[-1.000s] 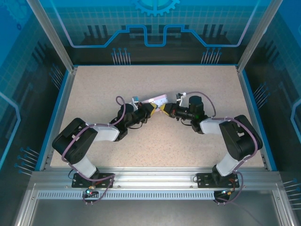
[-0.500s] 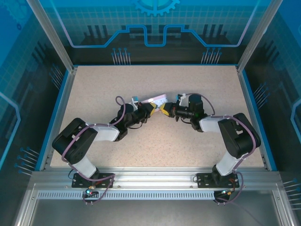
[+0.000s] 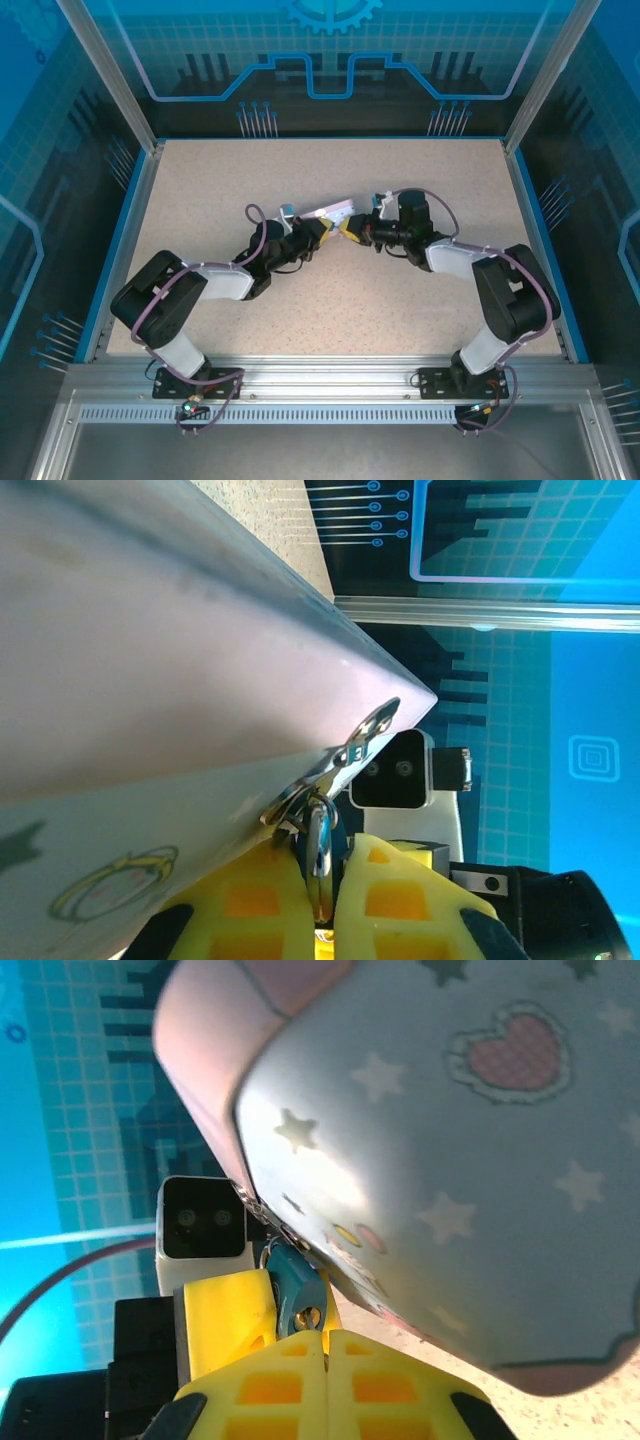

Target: Unlock the padlock with the key

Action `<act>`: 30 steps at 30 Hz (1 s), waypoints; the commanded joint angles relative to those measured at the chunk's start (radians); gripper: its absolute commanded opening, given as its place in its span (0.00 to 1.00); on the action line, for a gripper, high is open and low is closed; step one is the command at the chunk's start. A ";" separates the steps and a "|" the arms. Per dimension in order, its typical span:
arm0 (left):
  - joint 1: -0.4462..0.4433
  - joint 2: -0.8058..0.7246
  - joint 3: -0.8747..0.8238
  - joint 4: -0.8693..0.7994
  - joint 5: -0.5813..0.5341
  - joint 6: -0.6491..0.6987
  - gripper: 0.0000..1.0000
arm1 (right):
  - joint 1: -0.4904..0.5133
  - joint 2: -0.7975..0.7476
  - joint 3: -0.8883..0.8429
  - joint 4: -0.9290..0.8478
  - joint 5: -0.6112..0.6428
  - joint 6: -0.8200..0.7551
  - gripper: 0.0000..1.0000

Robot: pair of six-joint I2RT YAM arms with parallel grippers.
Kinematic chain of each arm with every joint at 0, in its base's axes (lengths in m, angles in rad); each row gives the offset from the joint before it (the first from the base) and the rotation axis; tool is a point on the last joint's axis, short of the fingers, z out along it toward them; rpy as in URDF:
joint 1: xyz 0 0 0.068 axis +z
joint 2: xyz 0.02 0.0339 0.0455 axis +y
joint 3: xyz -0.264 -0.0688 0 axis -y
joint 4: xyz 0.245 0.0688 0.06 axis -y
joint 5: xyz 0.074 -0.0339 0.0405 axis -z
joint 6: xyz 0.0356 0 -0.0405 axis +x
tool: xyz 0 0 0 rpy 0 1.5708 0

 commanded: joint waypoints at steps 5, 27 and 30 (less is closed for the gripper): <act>-0.041 -0.023 0.007 0.058 0.155 -0.001 0.00 | 0.009 -0.005 0.033 -0.067 0.015 -0.128 0.00; -0.040 -0.066 0.004 0.056 0.208 0.026 0.00 | -0.010 0.154 -0.049 0.281 -0.070 0.250 0.00; -0.040 -0.073 0.002 0.044 0.219 0.040 0.00 | -0.012 0.169 -0.053 0.299 -0.074 0.275 0.00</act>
